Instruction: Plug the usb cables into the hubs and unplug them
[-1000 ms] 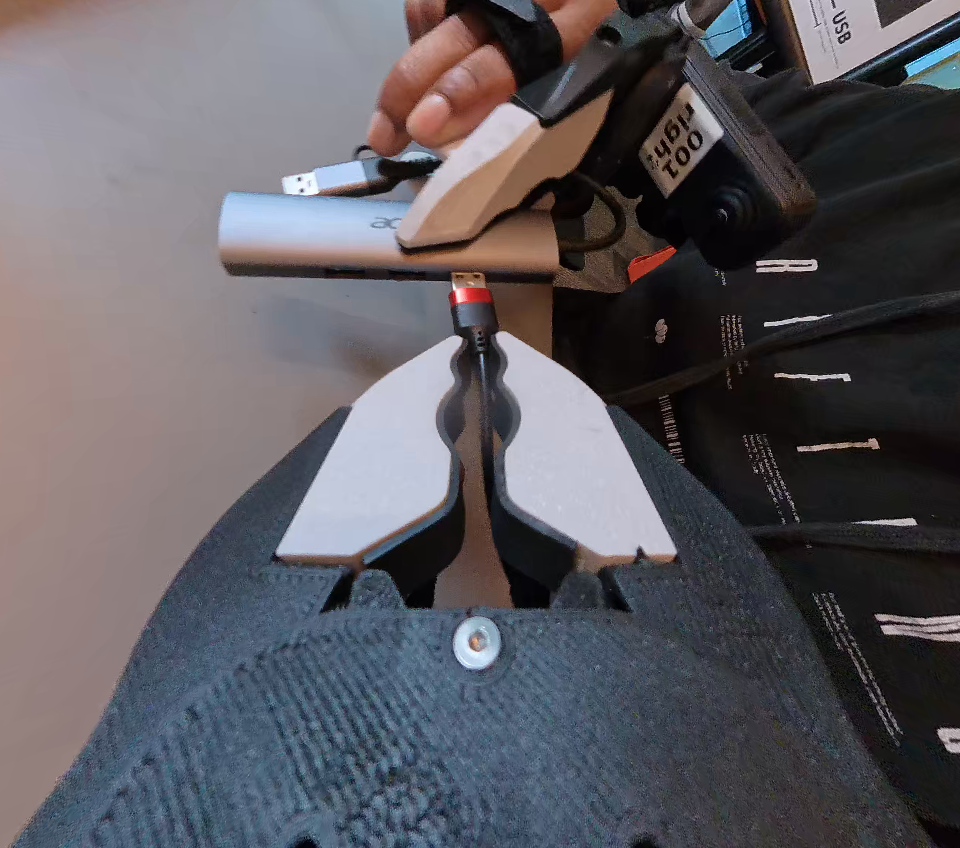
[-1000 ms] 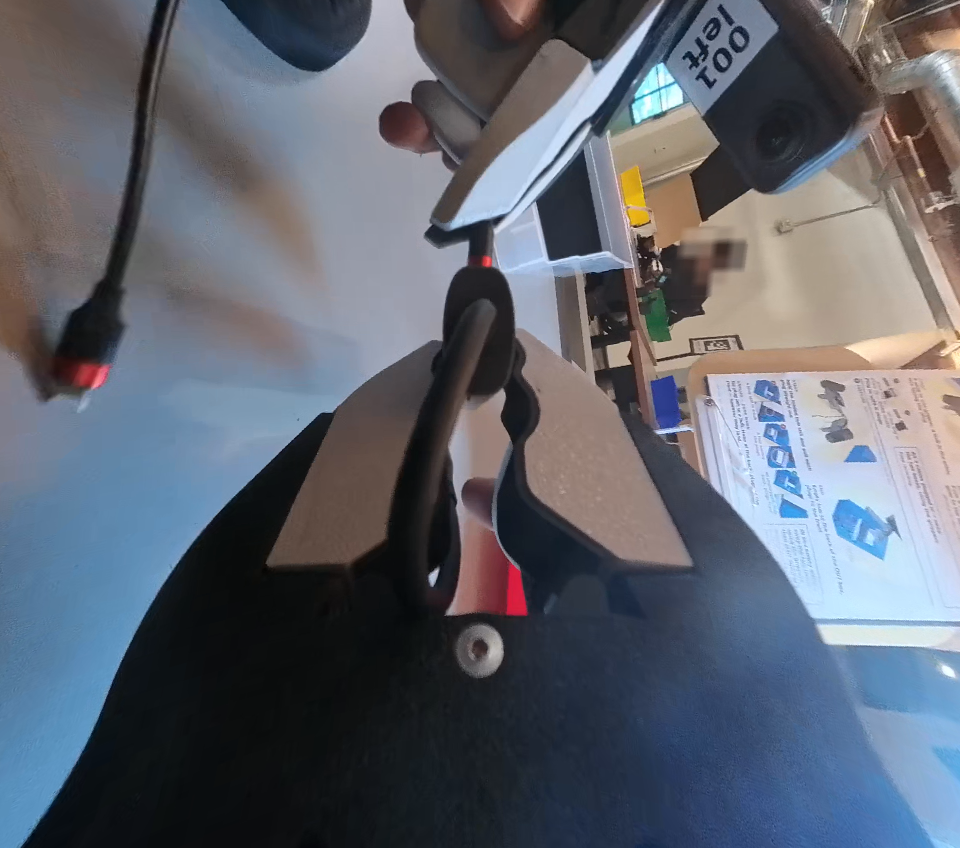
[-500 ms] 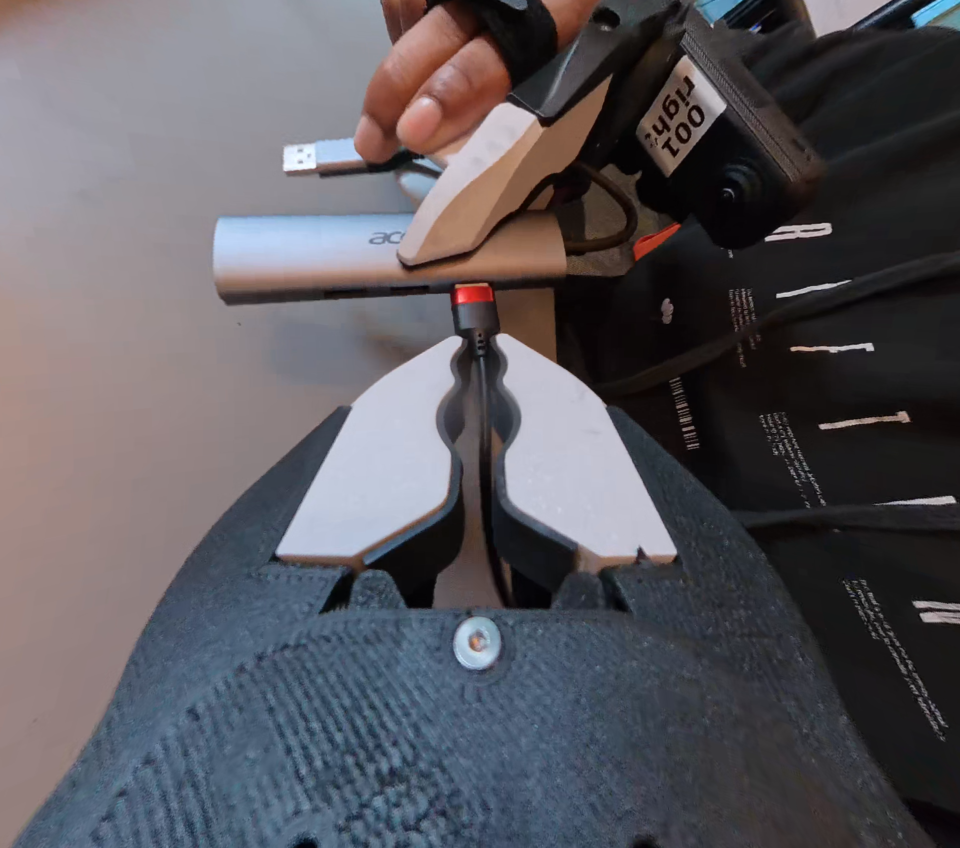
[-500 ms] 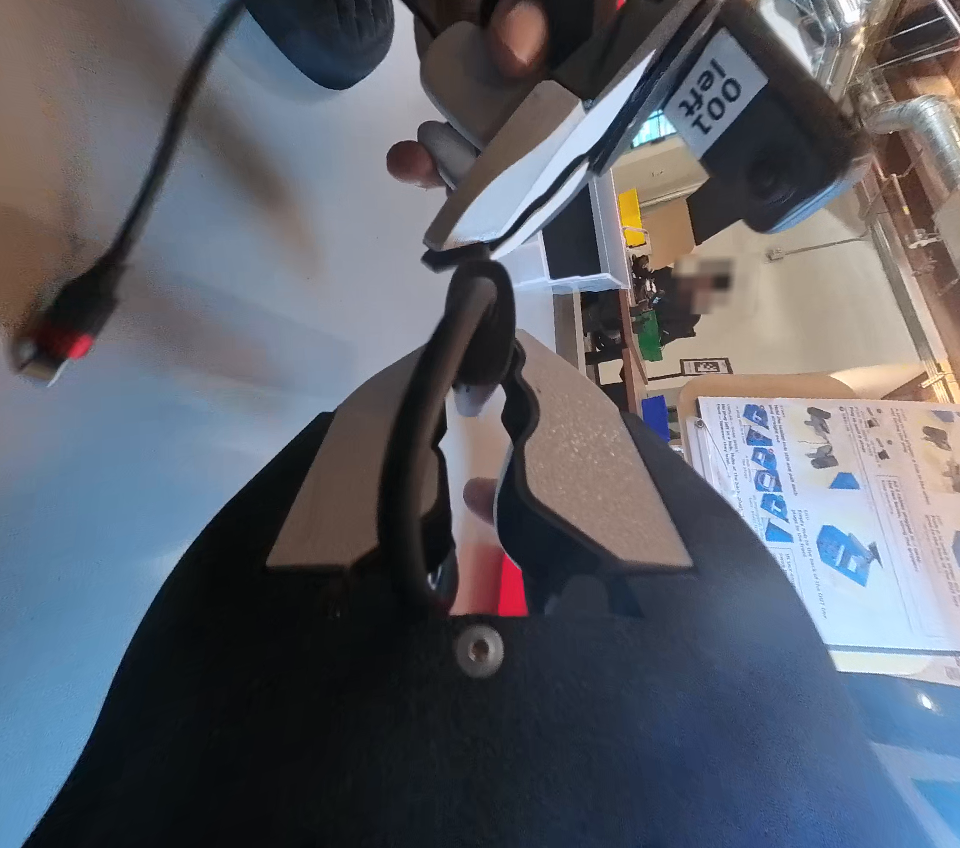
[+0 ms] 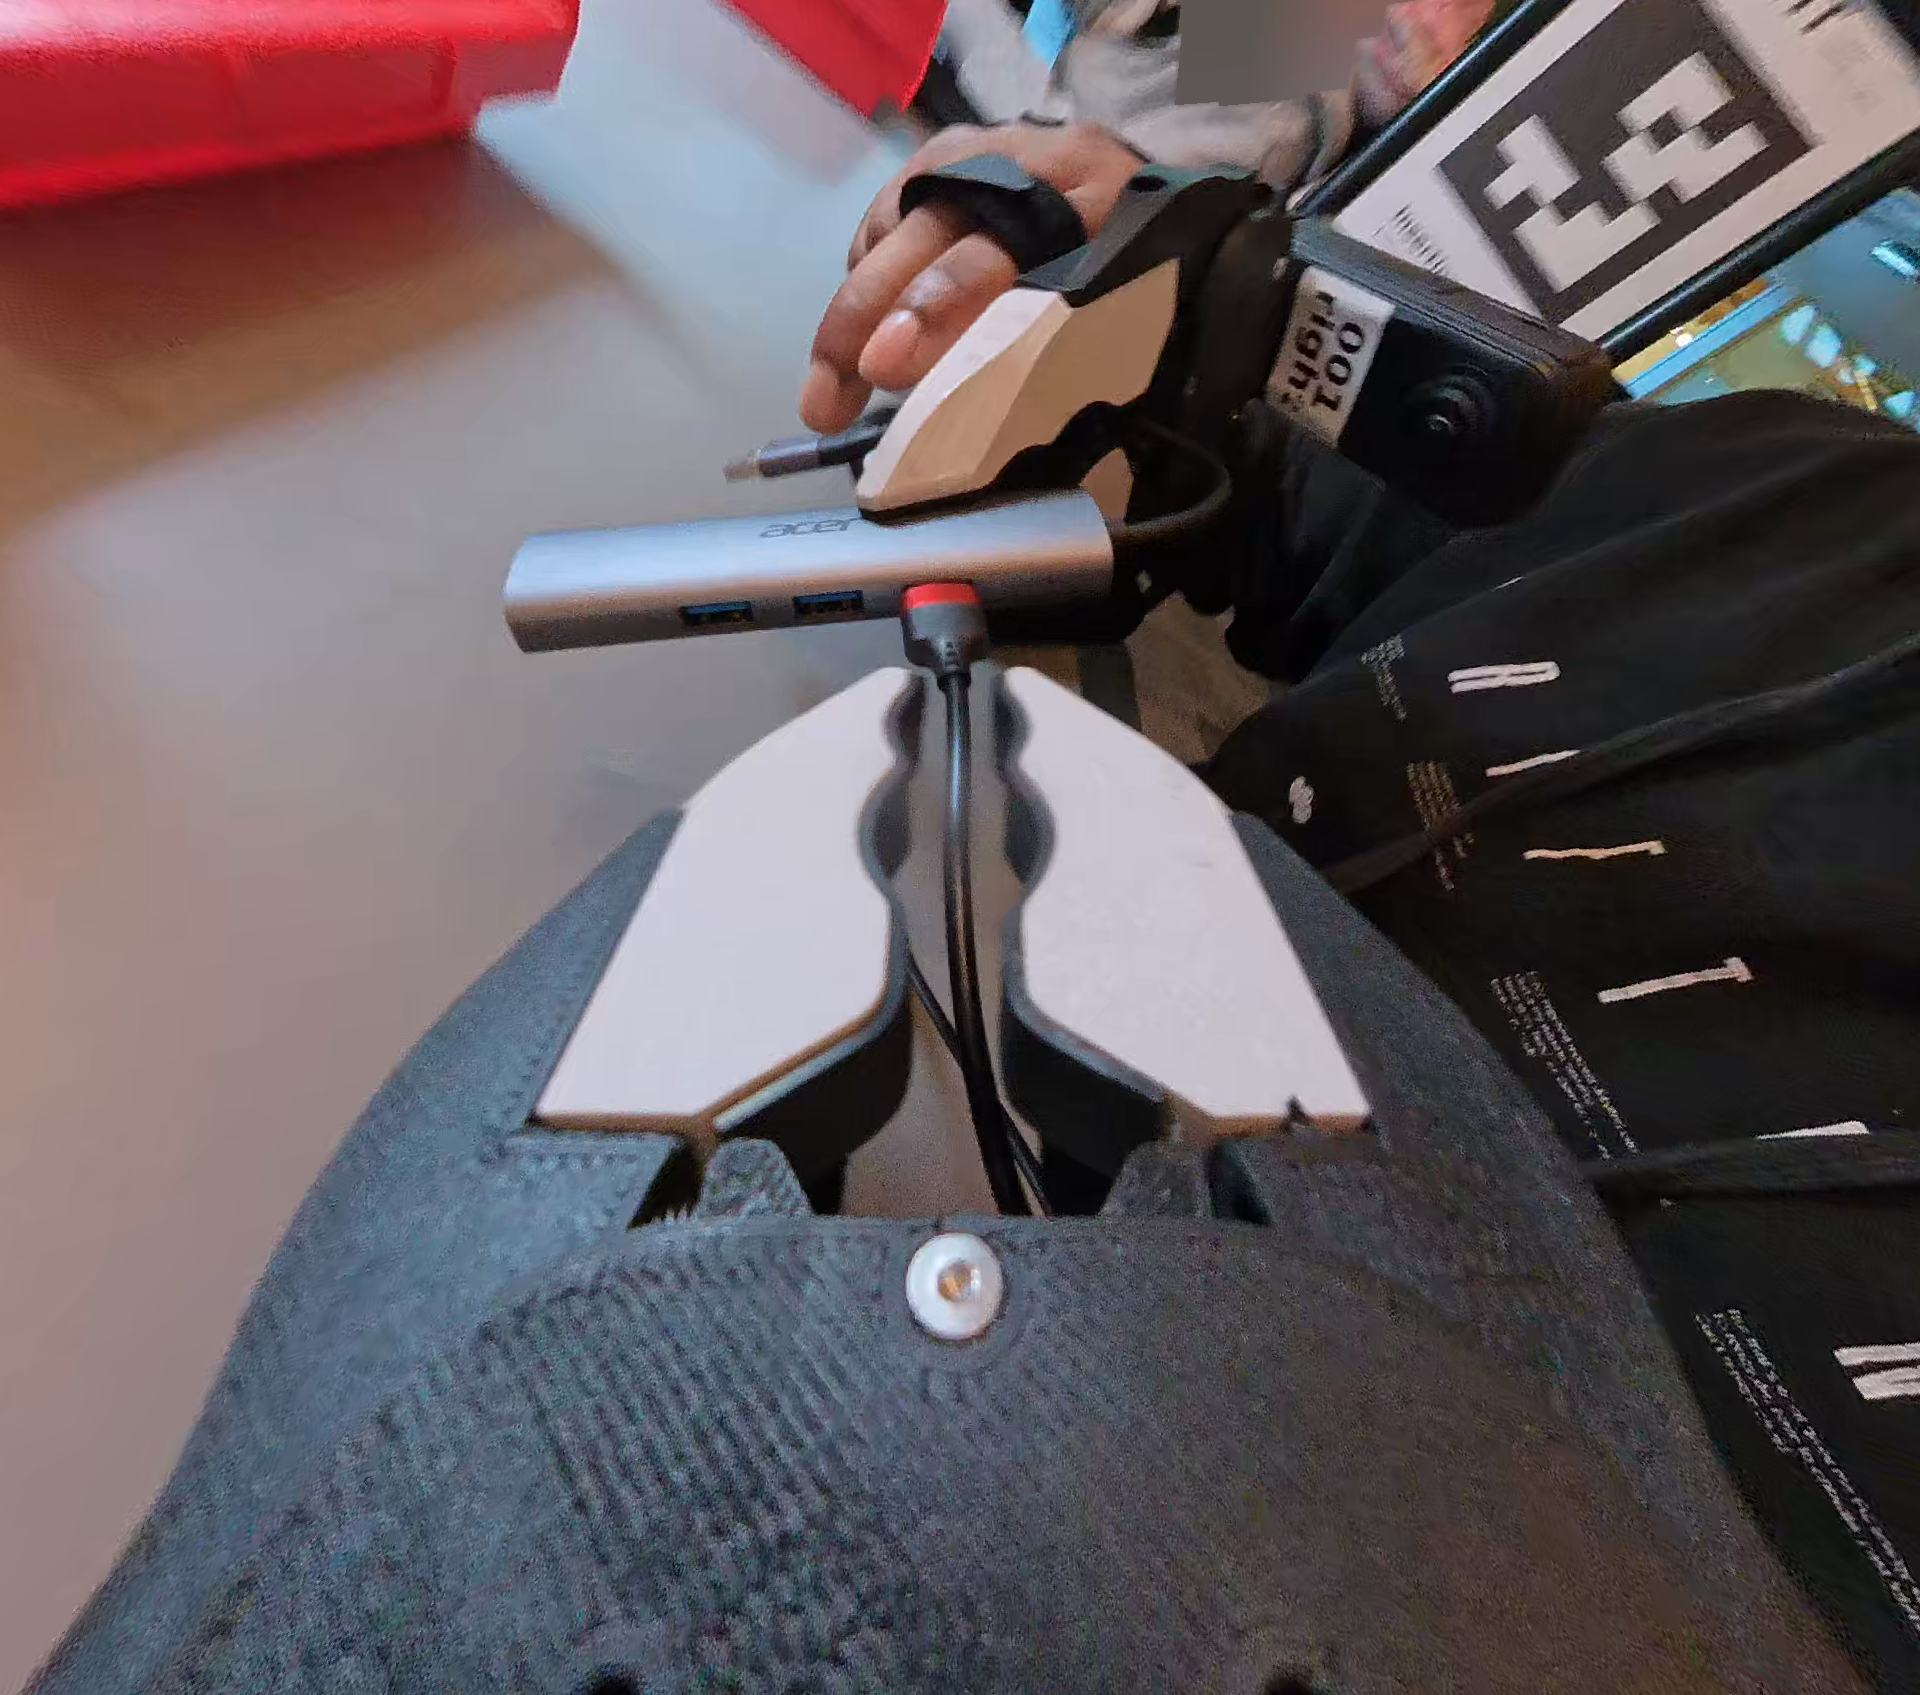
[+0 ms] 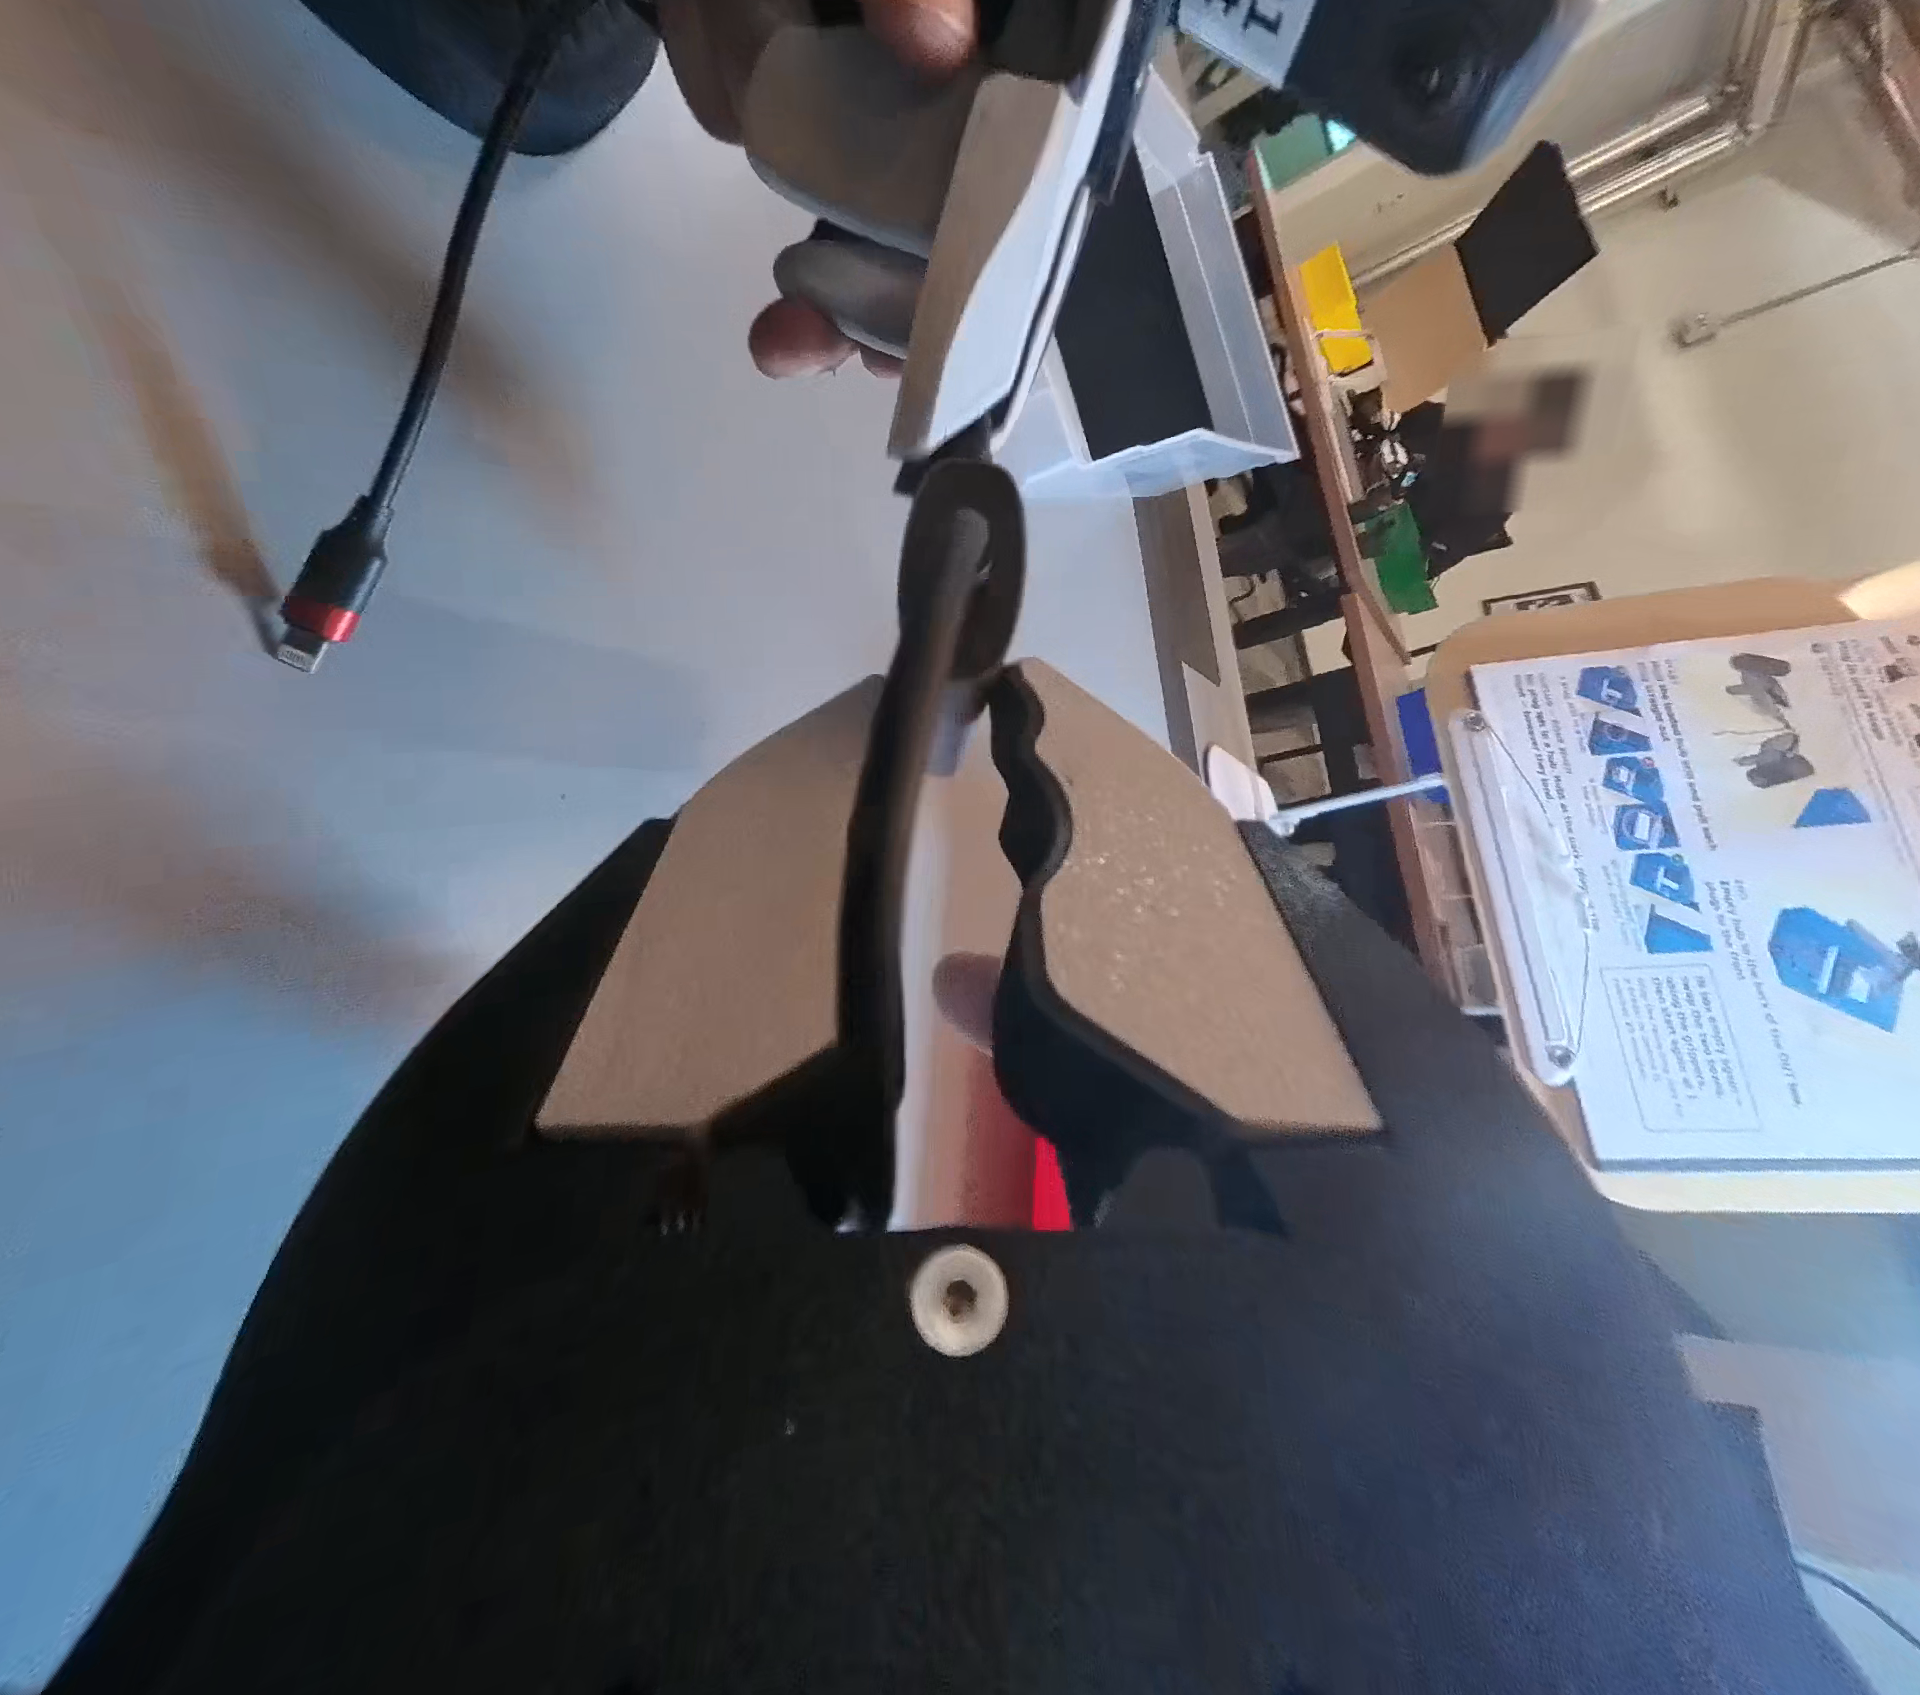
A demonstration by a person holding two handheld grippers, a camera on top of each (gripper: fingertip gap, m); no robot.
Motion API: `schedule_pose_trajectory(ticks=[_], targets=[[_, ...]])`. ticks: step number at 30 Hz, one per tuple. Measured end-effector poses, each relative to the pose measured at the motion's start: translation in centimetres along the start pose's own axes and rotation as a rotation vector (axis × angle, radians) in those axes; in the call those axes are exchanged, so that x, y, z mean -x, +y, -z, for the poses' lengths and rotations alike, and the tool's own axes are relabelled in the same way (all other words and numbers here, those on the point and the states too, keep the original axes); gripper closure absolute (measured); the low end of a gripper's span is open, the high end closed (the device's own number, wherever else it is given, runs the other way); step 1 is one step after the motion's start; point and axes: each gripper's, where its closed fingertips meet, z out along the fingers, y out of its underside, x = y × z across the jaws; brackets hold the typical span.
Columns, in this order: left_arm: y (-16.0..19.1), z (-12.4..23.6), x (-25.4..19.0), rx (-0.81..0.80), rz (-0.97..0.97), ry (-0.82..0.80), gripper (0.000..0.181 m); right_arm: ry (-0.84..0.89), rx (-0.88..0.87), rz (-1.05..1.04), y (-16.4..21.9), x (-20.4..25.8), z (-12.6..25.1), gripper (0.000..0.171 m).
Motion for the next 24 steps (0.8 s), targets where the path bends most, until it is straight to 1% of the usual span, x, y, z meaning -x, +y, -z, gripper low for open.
schedule_pose_trajectory(ticks=[1, 2, 3, 5, 7, 8, 9, 10, 12, 14, 16, 18, 20, 22, 24], targets=[[-1.0, 0.6, -0.5, -0.045, -0.03, 0.015, 0.156, -0.009, 0.01, -0.021, 0.1, -0.9, 0.6, 0.155], [-2.3, 1.6, -0.8, -0.116, -0.067, 0.016, 0.147, -0.018, 0.024, -0.05, 0.3, -2.0, 1.2, 0.156], [-4.0, 3.1, -0.8, -0.212, -0.102, -0.006, 0.144, -0.018, 0.043, -0.082, 0.7, -3.5, 2.0, 0.156], [-6.7, 6.8, 0.6, -0.386, -0.143, -0.122, 0.145, 0.004, 0.084, -0.153, 2.2, -7.5, 3.7, 0.156], [-7.9, 10.5, 3.4, -0.496, -0.179, -0.302, 0.146, 0.034, 0.136, -0.239, 4.3, -12.2, 5.2, 0.156], [-7.9, 11.8, 4.7, -0.526, -0.192, -0.383, 0.146, 0.053, 0.163, -0.276, 5.4, -14.7, 5.9, 0.156], [-7.6, 12.7, 5.8, -0.54, -0.191, -0.438, 0.147, 0.075, 0.195, -0.308, 6.7, -17.2, 6.4, 0.156], [-7.1, 13.0, 6.4, -0.543, -0.18, -0.459, 0.147, 0.101, 0.235, -0.335, 8.2, -19.7, 6.8, 0.155], [-6.0, 12.5, 6.9, -0.517, -0.163, -0.447, 0.148, 0.164, 0.348, -0.359, 11.9, -24.4, 7.4, 0.155], [-5.3, 11.8, 7.1, -0.485, -0.17, -0.454, 0.148, 0.204, 0.496, -0.372, 16.0, -27.9, 7.7, 0.155], [-4.7, 11.1, 7.4, -0.438, -0.196, -0.477, 0.148, 0.246, 0.64, -0.355, 20.1, -30.3, 7.5, 0.155], [-4.3, 10.6, 7.8, -0.398, -0.222, -0.51, 0.149, 0.273, 0.775, -0.319, 23.8, -31.5, 6.7, 0.156], [-3.8, 10.0, 8.2, -0.366, -0.232, -0.519, 0.149, 0.233, 0.871, -0.274, 26.9, -30.7, 4.7, 0.155], [-3.3, 9.5, 8.5, -0.343, -0.227, -0.522, 0.149, 0.133, 0.912, -0.259, 29.2, -28.1, 1.7, 0.155], [-3.0, 9.2, 8.6, -0.329, -0.228, -0.521, 0.149, 0.003, 0.931, -0.308, 30.9, -24.5, -1.3, 0.155]])
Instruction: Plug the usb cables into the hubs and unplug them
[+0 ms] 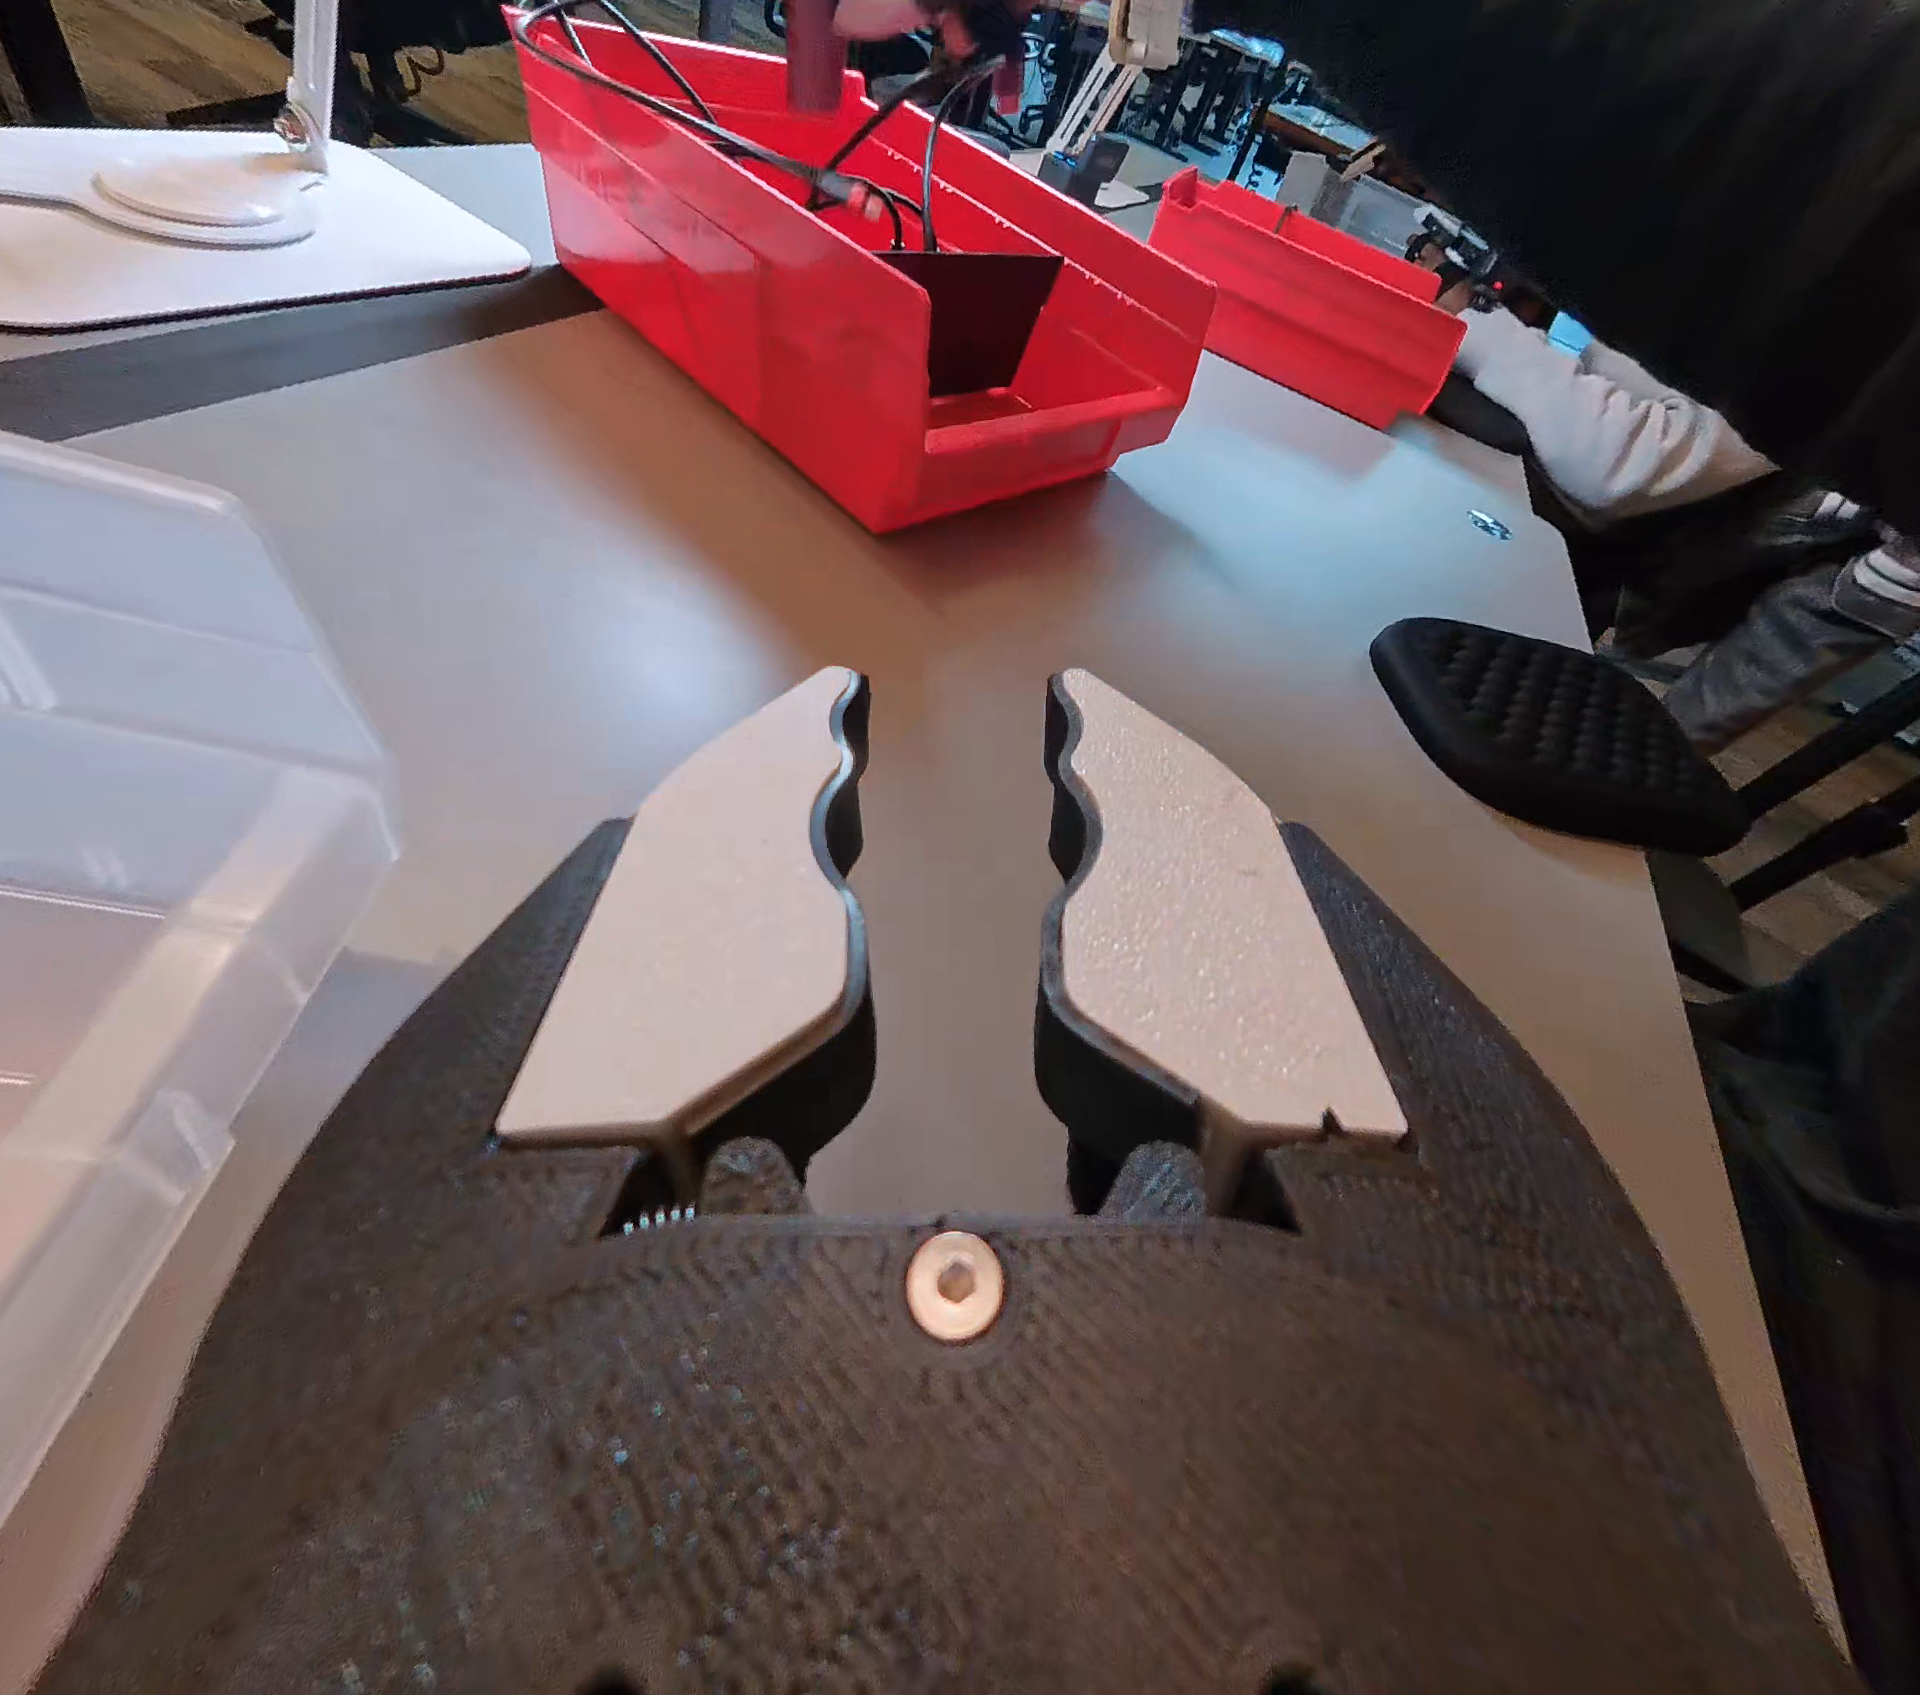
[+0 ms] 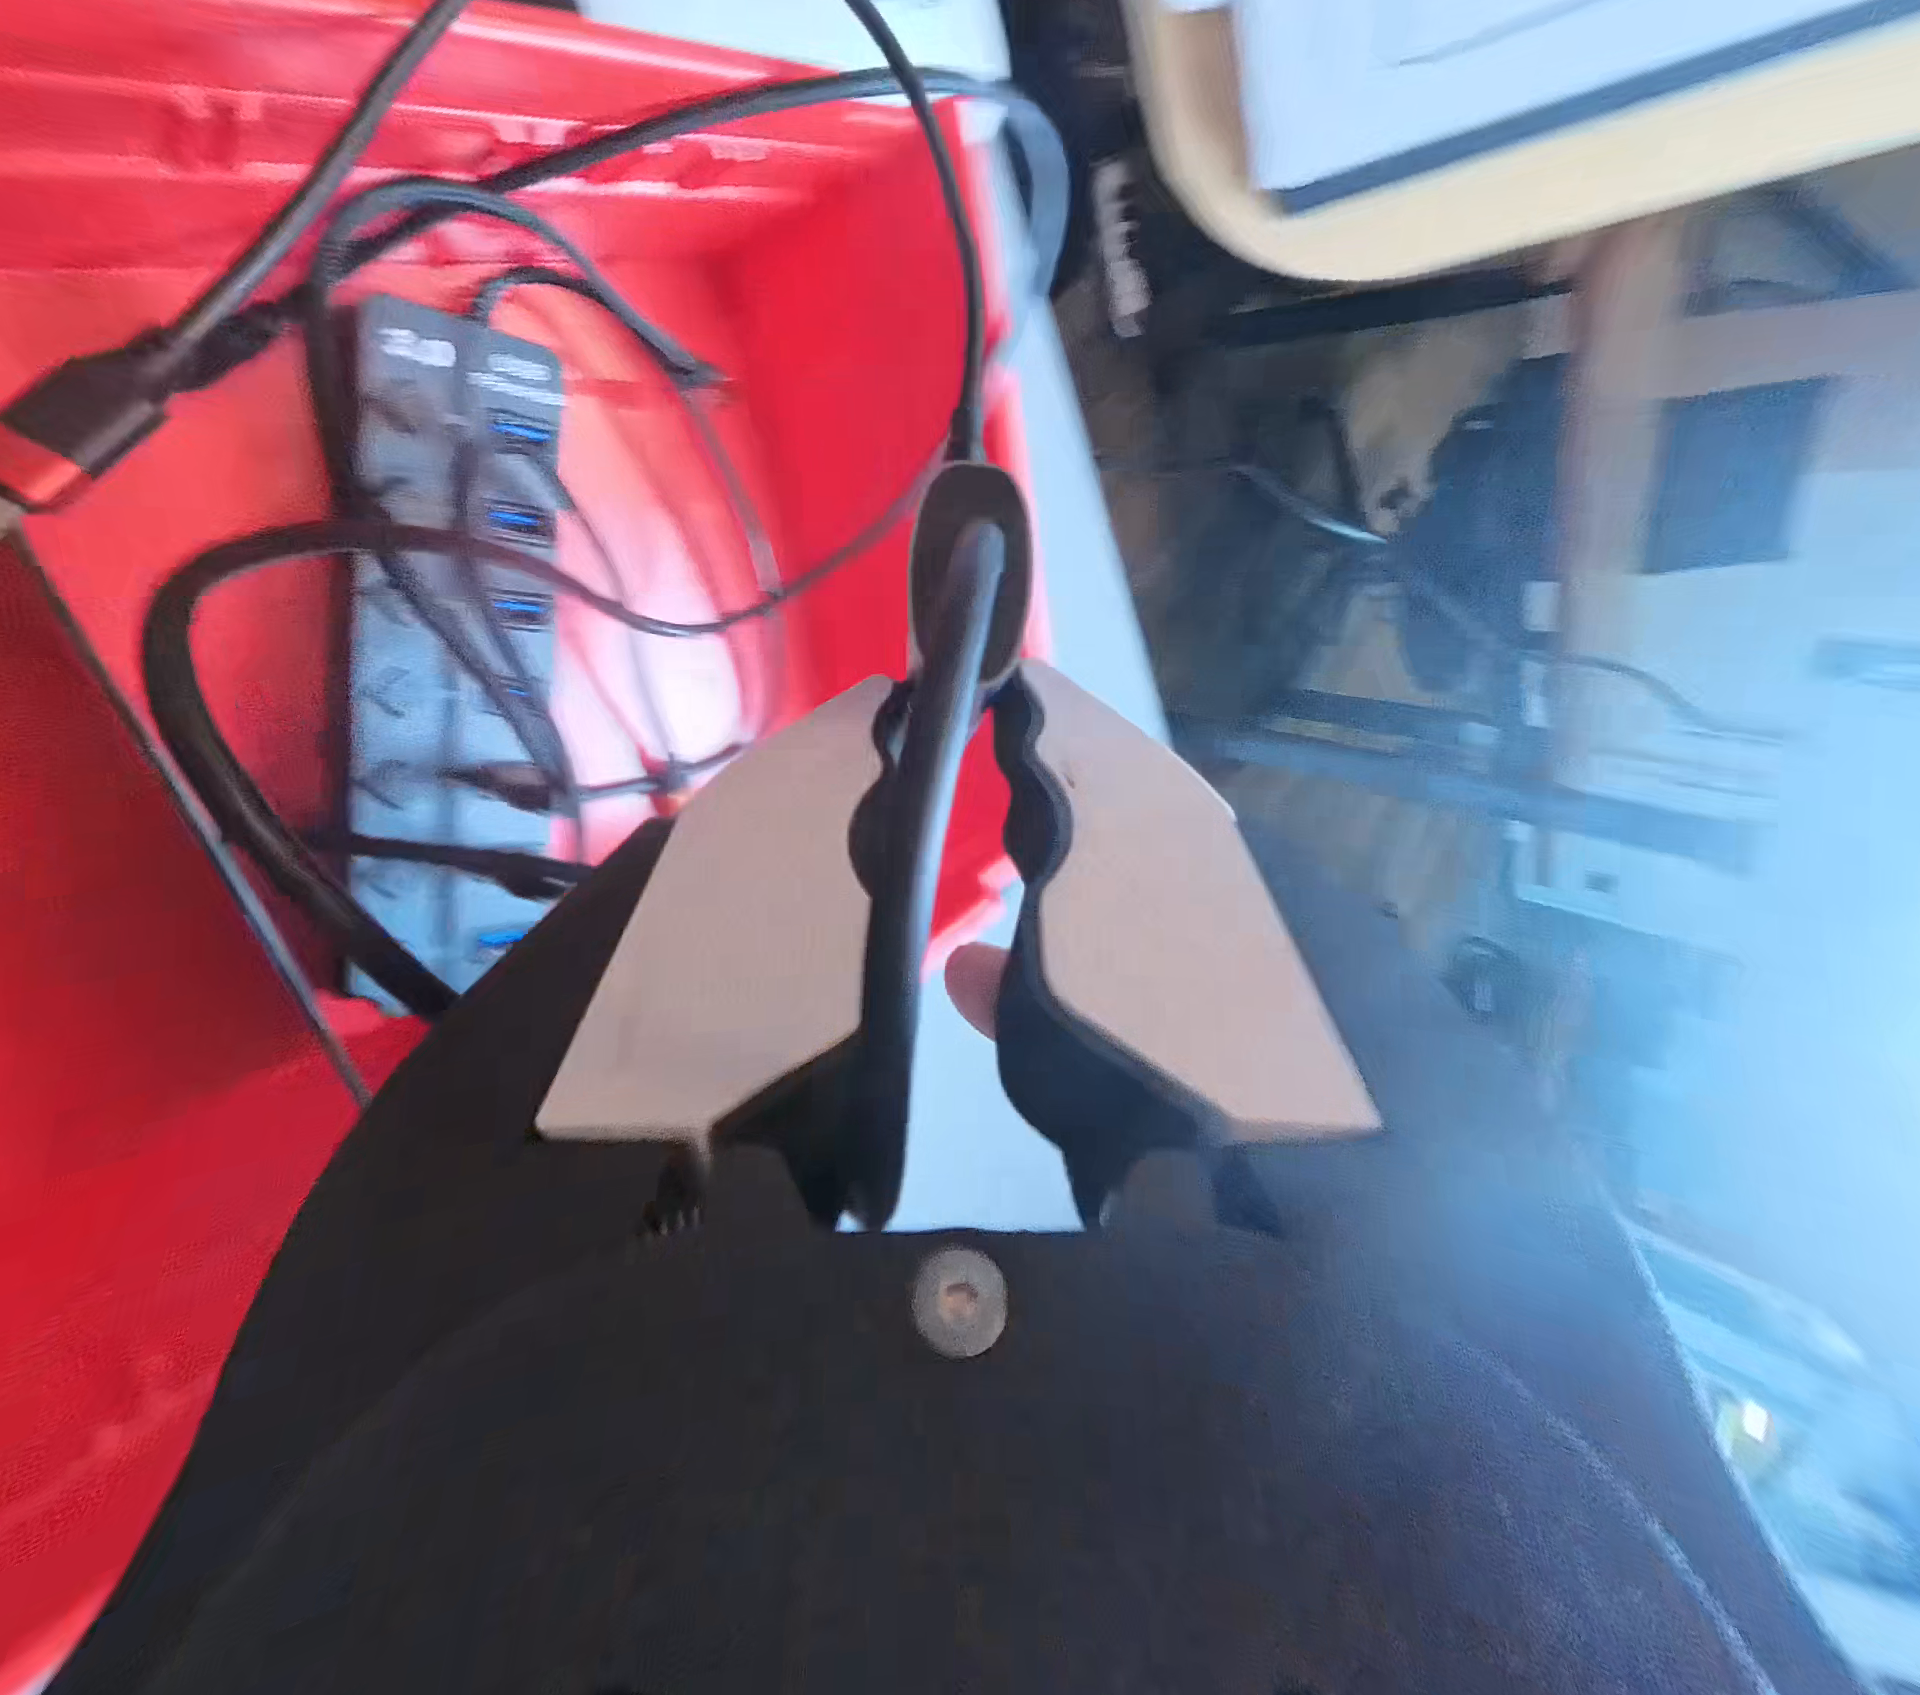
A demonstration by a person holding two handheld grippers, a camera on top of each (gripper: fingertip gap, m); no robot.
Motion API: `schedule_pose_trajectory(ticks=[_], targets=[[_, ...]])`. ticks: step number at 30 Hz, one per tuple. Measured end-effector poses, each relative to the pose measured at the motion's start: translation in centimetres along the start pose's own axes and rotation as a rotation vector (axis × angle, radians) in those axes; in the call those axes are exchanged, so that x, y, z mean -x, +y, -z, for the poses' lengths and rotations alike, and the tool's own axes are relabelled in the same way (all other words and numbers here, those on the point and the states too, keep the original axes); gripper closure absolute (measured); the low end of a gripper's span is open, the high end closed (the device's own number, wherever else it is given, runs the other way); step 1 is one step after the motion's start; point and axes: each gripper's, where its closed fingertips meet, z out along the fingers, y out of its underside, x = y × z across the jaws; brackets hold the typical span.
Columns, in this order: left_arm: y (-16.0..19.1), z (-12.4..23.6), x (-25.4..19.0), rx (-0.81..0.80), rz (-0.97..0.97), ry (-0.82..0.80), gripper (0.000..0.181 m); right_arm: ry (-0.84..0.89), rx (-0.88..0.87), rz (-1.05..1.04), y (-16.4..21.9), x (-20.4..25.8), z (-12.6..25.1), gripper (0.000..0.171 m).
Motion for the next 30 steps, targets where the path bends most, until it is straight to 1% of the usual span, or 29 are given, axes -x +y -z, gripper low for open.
schedule_pose_trajectory(ticks=[1, 2, 3, 4, 6, 8, 9, 11, 12, 13, 15, 17, 19, 20, 22, 23, 25, 26, 28, 29, 30], targets=[[0.1, 0.0, 0.0, 0.004, -0.006, -0.003, 0.149, -0.062, 0.009, -0.007, -0.3, 1.5, -1.3, 0.154], [0.2, 0.0, 0.1, 0.007, -0.016, -0.01, 0.149, -0.114, 0.016, -0.019, -0.6, 2.7, -2.2, 0.15], [0.2, 0.1, 0.2, 0.009, -0.027, -0.022, 0.148, -0.162, 0.033, -0.037, -0.7, 3.4, -2.8, 0.144], [0.2, 0.1, 0.4, 0.013, -0.037, -0.035, 0.147, -0.201, 0.044, -0.06, -0.7, 3.8, -3.0, 0.134], [0.3, 0.1, 0.9, 0.021, -0.045, -0.064, 0.144, -0.312, 0.033, -0.148, -1.0, 4.1, -2.4, 0.115], [0.5, 0.1, 1.1, 0.029, -0.04, -0.073, 0.141, -0.489, -0.015, -0.268, -2.0, 4.6, -0.3, 0.096], [0.6, 0.0, 1.2, 0.031, -0.036, -0.076, 0.139, -0.547, -0.073, -0.321, -2.9, 4.2, 1.1, 0.091], [0.8, -0.2, 1.3, 0.041, -0.037, -0.078, 0.138, -0.609, -0.233, -0.443, -5.1, 2.3, 4.0, 0.089], [0.9, -0.2, 1.4, 0.048, -0.042, -0.085, 0.138, -0.61, -0.307, -0.498, -6.0, 1.1, 5.3, 0.089], [1.0, -0.2, 1.5, 0.054, -0.051, -0.096, 0.137, -0.585, -0.365, -0.533, -6.4, -0.2, 6.5, 0.091], [0.9, 0.1, 1.8, 0.059, -0.084, -0.133, 0.136, -0.502, -0.453, -0.541, -6.9, -1.7, 8.6, 0.096], [0.6, 0.7, 2.4, 0.076, -0.129, -0.194, 0.137, -0.446, -0.53, -0.513, -7.4, -1.1, 11.1, 0.101], [0.4, 1.9, 3.2, 0.128, -0.18, -0.267, 0.137, -0.406, -0.559, -0.463, -7.3, 1.5, 13.2, 0.107], [0.5, 2.7, 3.9, 0.17, -0.205, -0.318, 0.136, -0.392, -0.543, -0.423, -6.9, 3.6, 13.7, 0.113], [0.3, 4.6, 5.6, 0.246, -0.276, -0.44, 0.134, -0.422, -0.459, -0.31, -5.5, 9.4, 13.7, 0.115], [0.2, 5.5, 6.7, 0.289, -0.311, -0.502, 0.133, -0.437, -0.381, -0.247, -4.4, 12.3, 13.0, 0.114], [0.9, 6.9, 9.1, 0.431, -0.371, -0.612, 0.132, -0.461, -0.206, -0.111, -1.9, 17.5, 10.7, 0.106], [1.6, 7.4, 10.4, 0.533, -0.388, -0.659, 0.128, -0.453, -0.13, -0.052, -0.8, 19.1, 9.3, 0.102], [3.9, 7.8, 12.1, 0.75, -0.404, -0.675, 0.122, -0.431, -0.037, 0.039, 0.6, 21.1, 6.8, 0.1], [5.0, 7.5, 12.6, 0.825, -0.404, -0.655, 0.122, -0.424, -0.006, 0.069, 1.0, 21.6, 5.7, 0.103], [5.5, 7.1, 13.2, 0.858, -0.424, -0.655, 0.13, -0.412, 0.011, 0.104, 1.2, 21.9, 4.8, 0.111]])
